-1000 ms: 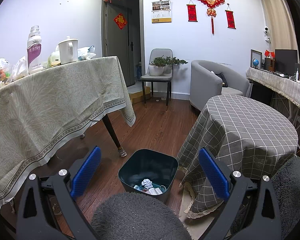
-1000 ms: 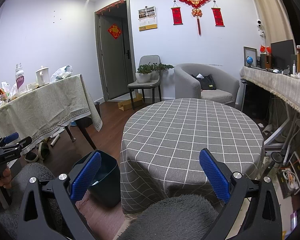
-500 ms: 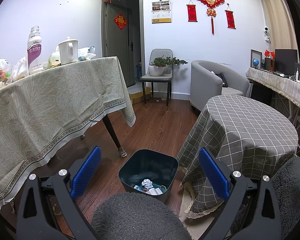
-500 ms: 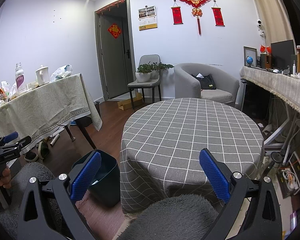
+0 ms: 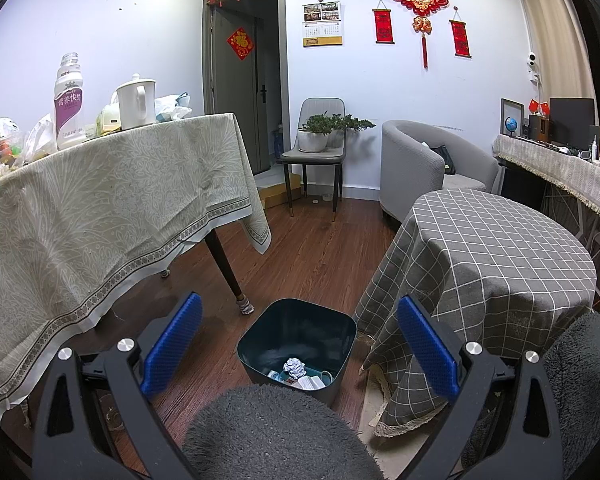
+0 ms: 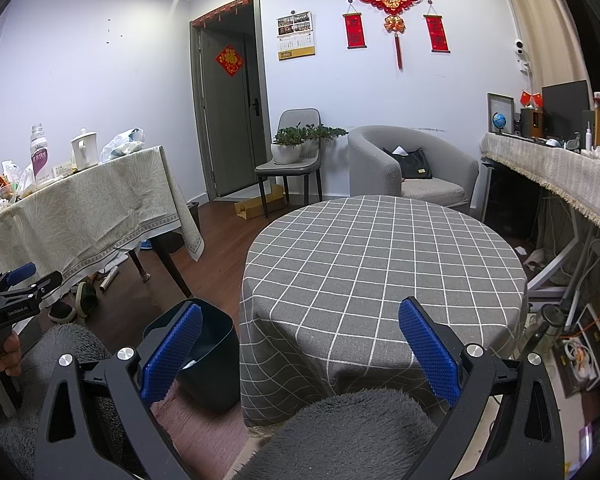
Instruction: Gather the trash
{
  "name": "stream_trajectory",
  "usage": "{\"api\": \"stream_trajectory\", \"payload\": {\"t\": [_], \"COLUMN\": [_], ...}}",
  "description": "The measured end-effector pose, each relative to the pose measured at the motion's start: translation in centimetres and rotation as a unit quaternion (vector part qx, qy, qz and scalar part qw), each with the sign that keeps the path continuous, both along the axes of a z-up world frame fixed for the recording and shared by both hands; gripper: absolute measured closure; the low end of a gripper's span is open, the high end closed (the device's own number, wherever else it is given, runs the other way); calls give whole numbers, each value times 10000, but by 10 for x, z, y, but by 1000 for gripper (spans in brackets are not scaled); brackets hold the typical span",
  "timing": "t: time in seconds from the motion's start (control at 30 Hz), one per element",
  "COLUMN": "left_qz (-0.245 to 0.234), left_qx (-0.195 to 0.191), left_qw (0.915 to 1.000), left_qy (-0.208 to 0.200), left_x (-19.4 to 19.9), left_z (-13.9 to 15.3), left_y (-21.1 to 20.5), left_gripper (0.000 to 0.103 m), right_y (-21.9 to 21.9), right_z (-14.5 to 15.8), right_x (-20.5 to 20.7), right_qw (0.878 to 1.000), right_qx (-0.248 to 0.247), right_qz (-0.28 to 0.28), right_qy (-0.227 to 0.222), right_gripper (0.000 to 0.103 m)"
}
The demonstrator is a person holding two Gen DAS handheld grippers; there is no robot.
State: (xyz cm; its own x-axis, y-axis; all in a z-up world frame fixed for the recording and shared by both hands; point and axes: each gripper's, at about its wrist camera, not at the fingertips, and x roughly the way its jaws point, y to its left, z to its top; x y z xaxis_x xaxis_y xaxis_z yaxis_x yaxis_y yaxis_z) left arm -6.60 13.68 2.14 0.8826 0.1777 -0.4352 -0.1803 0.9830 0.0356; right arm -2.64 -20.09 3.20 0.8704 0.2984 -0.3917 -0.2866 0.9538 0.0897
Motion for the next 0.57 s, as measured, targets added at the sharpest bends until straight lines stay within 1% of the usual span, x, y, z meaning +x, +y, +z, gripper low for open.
{"api": "stream_trajectory", "payload": {"t": [0.33, 0.57], "left_qz": [-9, 18], "left_qx": [-1, 65], "left_qw": [10000, 10000], "left_qy": [9, 12], "left_x": [0, 0], "left_z": [0, 1], "left_y": [0, -1], "left_gripper": [3, 3], "right_y": [-1, -1], "right_z": [1, 1], "right_x": [0, 1], "right_qw": [10000, 10000], "right_qx": [-2, -1], "right_qz": [3, 3], "right_qy": [1, 4], "right_gripper": [3, 3]}}
